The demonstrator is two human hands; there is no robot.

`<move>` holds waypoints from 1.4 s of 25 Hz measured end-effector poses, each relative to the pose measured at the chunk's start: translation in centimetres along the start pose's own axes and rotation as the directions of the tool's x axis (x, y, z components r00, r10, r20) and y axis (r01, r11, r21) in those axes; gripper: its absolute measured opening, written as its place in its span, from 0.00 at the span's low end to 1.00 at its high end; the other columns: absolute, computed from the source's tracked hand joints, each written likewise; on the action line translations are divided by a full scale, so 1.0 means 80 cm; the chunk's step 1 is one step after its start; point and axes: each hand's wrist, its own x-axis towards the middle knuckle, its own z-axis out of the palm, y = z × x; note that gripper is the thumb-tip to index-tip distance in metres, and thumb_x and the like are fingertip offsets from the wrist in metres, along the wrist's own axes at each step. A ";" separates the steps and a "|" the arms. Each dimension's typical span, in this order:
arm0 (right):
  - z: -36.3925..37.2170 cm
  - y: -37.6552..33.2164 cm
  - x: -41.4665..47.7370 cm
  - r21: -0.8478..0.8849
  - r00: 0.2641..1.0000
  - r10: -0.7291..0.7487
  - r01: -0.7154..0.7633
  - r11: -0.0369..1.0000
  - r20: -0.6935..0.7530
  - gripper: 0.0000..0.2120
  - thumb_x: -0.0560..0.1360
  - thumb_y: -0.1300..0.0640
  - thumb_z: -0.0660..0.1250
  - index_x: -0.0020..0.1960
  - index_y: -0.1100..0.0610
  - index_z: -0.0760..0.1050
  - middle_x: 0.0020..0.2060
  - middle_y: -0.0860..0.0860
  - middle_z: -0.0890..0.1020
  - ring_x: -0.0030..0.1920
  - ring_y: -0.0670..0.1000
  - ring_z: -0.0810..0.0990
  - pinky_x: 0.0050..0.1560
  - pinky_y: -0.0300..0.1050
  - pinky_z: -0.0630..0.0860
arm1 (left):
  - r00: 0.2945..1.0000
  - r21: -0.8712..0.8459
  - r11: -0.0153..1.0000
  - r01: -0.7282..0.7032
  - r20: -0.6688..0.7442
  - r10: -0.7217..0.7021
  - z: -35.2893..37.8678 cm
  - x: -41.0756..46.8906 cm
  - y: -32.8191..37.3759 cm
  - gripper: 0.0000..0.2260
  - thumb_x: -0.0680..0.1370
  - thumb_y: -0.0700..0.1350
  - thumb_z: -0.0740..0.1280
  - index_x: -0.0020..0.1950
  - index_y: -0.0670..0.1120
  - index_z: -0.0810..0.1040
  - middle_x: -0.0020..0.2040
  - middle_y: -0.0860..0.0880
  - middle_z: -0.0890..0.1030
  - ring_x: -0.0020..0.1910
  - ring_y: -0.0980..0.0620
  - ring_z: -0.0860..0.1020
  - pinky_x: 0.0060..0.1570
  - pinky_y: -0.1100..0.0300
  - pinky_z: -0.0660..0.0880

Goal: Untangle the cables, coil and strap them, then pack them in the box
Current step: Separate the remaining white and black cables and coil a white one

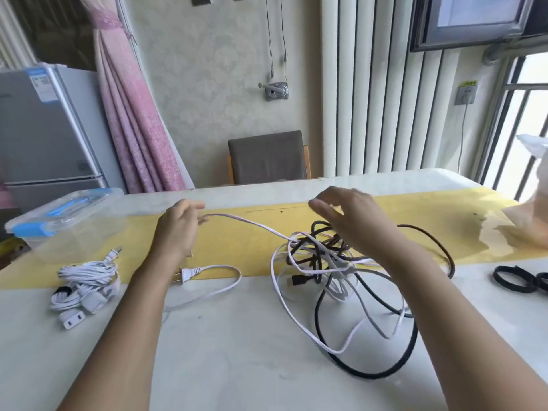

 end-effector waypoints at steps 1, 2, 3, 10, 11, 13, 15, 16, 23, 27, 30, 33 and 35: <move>0.003 -0.005 -0.003 0.101 0.993 -0.014 0.002 0.995 0.121 0.19 0.73 0.38 0.65 0.57 0.48 0.76 0.51 0.45 0.79 0.50 0.48 0.76 0.47 0.40 0.68 | 0.987 -0.027 0.987 -0.158 -0.018 0.158 0.007 -0.021 0.017 0.10 0.78 0.44 0.57 0.48 0.47 0.78 0.46 0.51 0.82 0.46 0.59 0.79 0.46 0.72 0.70; 0.003 -0.007 -0.006 0.140 0.970 -0.041 0.007 0.990 0.241 0.22 0.69 0.36 0.68 0.58 0.45 0.74 0.51 0.43 0.78 0.48 0.45 0.77 0.47 0.39 0.71 | 0.936 -0.009 0.936 -0.351 -0.018 0.350 0.014 -0.043 0.034 0.10 0.78 0.47 0.57 0.50 0.48 0.78 0.45 0.54 0.82 0.45 0.62 0.77 0.45 0.75 0.68; 0.004 -0.006 -0.009 0.130 0.936 -0.062 0.018 0.991 0.346 0.23 0.65 0.36 0.71 0.57 0.42 0.75 0.51 0.42 0.78 0.48 0.43 0.77 0.48 0.37 0.72 | 0.840 0.043 0.839 -0.542 0.012 0.543 0.023 -0.064 0.048 0.11 0.78 0.50 0.58 0.50 0.47 0.78 0.44 0.55 0.81 0.45 0.62 0.76 0.47 0.74 0.67; -0.001 0.011 -0.003 -0.045 0.959 -0.061 0.076 0.996 0.278 0.07 0.69 0.50 0.75 0.37 0.51 0.79 0.31 0.44 0.77 0.32 0.44 0.74 0.33 0.34 0.67 | 0.736 0.293 0.680 -0.672 0.359 0.574 0.069 -0.098 0.034 0.16 0.78 0.60 0.61 0.45 0.48 0.77 0.29 0.51 0.75 0.32 0.45 0.73 0.34 0.52 0.72; -0.009 0.014 -0.001 -0.033 0.985 -0.039 0.045 0.998 0.167 0.08 0.70 0.52 0.74 0.36 0.53 0.78 0.28 0.45 0.76 0.29 0.42 0.72 0.31 0.34 0.66 | 0.753 0.280 0.701 -0.656 0.305 0.583 0.067 -0.092 0.032 0.16 0.77 0.59 0.60 0.44 0.48 0.79 0.29 0.49 0.77 0.32 0.43 0.74 0.35 0.51 0.73; -0.025 0.022 0.003 0.133 0.982 0.094 -0.073 0.988 -0.163 0.09 0.72 0.54 0.71 0.34 0.53 0.76 0.26 0.45 0.75 0.27 0.41 0.71 0.30 0.35 0.65 | 0.803 0.282 0.755 -0.591 0.116 0.585 0.059 -0.071 0.044 0.16 0.76 0.56 0.58 0.43 0.48 0.80 0.32 0.47 0.80 0.35 0.40 0.77 0.36 0.51 0.74; -0.032 0.021 0.004 0.394 0.886 0.287 -0.133 0.910 -0.364 0.10 0.74 0.56 0.69 0.34 0.52 0.74 0.29 0.47 0.79 0.28 0.43 0.74 0.35 0.44 0.70 | 0.798 0.304 0.774 -0.555 -0.068 0.598 0.046 -0.049 0.071 0.15 0.77 0.53 0.58 0.44 0.46 0.80 0.33 0.45 0.81 0.36 0.38 0.78 0.34 0.51 0.73; -0.031 0.017 0.006 0.493 0.836 0.366 -0.136 0.859 -0.408 0.09 0.74 0.56 0.68 0.35 0.52 0.73 0.31 0.50 0.81 0.32 0.46 0.77 0.37 0.46 0.72 | 0.776 0.307 0.775 -0.552 -0.150 0.613 0.038 -0.044 0.085 0.14 0.78 0.51 0.59 0.44 0.46 0.80 0.33 0.46 0.81 0.35 0.38 0.78 0.34 0.51 0.73; -0.026 0.046 -0.002 -0.325 0.916 0.402 -0.382 0.865 -0.004 0.15 0.75 0.65 0.60 0.61 0.64 0.68 0.59 0.62 0.72 0.58 0.63 0.70 0.55 0.50 0.68 | 0.915 -0.363 0.929 0.071 0.395 0.085 0.063 -0.115 0.071 0.14 0.81 0.35 0.54 0.37 0.40 0.72 0.32 0.46 0.81 0.25 0.54 0.78 0.27 0.62 0.73; -0.046 0.021 -0.017 -0.349 0.892 0.230 -0.088 0.933 0.389 0.37 0.70 0.72 0.56 0.76 0.48 0.58 0.72 0.51 0.66 0.67 0.55 0.68 0.62 0.47 0.69 | 0.585 -0.293 0.884 0.364 0.810 0.028 0.061 -0.158 0.066 0.16 0.81 0.37 0.49 0.36 0.41 0.69 0.37 0.38 0.82 0.23 0.49 0.75 0.22 0.64 0.68; -0.048 0.016 -0.012 -0.269 0.944 0.083 0.006 0.963 0.320 0.28 0.71 0.73 0.58 0.63 0.49 0.76 0.57 0.47 0.80 0.54 0.47 0.77 0.48 0.37 0.69 | 0.323 -0.197 0.827 0.527 0.946 0.019 0.069 -0.169 0.071 0.18 0.80 0.56 0.52 0.42 0.45 0.72 0.48 0.38 0.83 0.19 0.55 0.71 0.18 0.66 0.63; -0.022 0.004 -0.006 -0.182 0.992 0.041 -0.019 0.983 0.121 0.16 0.72 0.70 0.59 0.47 0.56 0.81 0.42 0.53 0.84 0.46 0.54 0.80 0.42 0.43 0.73 | 0.167 -0.209 0.617 0.759 0.978 0.126 0.100 -0.167 0.071 0.24 0.74 0.61 0.65 0.56 0.42 0.75 0.54 0.41 0.79 0.32 0.51 0.81 0.29 0.65 0.76; -0.012 -0.006 -0.003 -0.002 0.993 0.095 -0.095 0.995 -0.065 0.15 0.70 0.72 0.57 0.42 0.57 0.78 0.33 0.52 0.80 0.38 0.57 0.77 0.35 0.44 0.69 | 0.240 -0.303 0.529 0.793 0.953 0.186 0.123 -0.157 0.075 0.29 0.66 0.60 0.76 0.58 0.43 0.77 0.50 0.41 0.73 0.46 0.42 0.81 0.44 0.55 0.79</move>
